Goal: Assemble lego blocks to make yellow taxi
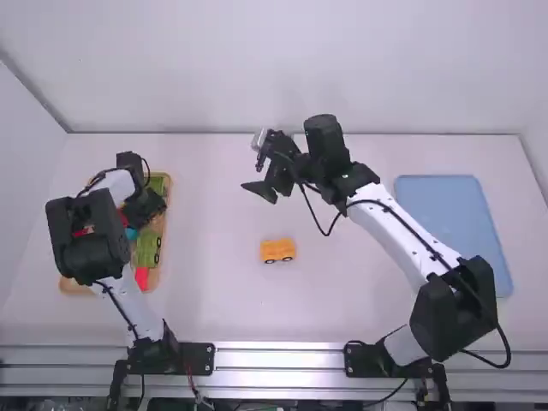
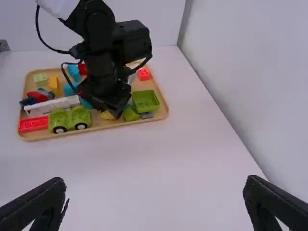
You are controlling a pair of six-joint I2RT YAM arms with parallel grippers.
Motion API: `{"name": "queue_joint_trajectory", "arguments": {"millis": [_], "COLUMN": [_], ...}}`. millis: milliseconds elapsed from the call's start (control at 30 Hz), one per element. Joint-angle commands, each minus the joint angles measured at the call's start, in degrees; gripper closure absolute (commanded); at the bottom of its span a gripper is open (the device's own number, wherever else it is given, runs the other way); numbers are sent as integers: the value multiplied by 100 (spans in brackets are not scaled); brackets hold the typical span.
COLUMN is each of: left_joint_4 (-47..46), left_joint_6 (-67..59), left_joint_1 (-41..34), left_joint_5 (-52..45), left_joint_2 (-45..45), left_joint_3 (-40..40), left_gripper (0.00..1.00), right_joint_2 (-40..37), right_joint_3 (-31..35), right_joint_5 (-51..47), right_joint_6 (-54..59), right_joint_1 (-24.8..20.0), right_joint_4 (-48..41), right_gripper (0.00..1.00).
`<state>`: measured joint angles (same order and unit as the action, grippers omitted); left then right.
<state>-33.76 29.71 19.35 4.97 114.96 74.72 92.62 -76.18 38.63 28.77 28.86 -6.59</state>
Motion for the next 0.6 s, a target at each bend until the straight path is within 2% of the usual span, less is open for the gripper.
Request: {"name": "queue_joint_trajectory", "arguments": {"millis": [0, 267, 433, 567], "left_joint_4": [-70, -557, -564, -450], "left_joint_6": [-474, -227, -127, -562], "left_joint_1": [55, 55, 52, 55], "left_joint_5": [-125, -20, 160, -387], "left_joint_2": [-127, -127, -127, -127], "left_joint_3": [-101, -59, -42, -33], "left_gripper": [50, 51, 45, 43], "right_joint_2": [9, 9, 7, 9], "right_joint_3": [-179, -179, -179, -179], "right_joint_5": [26, 28, 26, 28], "right_joint_6": [-22, -22, -22, -26], "right_joint_1": [0, 0, 0, 0], "right_joint_4": [28, 22, 9, 7], "right_gripper": [2, 2, 1, 2]}}
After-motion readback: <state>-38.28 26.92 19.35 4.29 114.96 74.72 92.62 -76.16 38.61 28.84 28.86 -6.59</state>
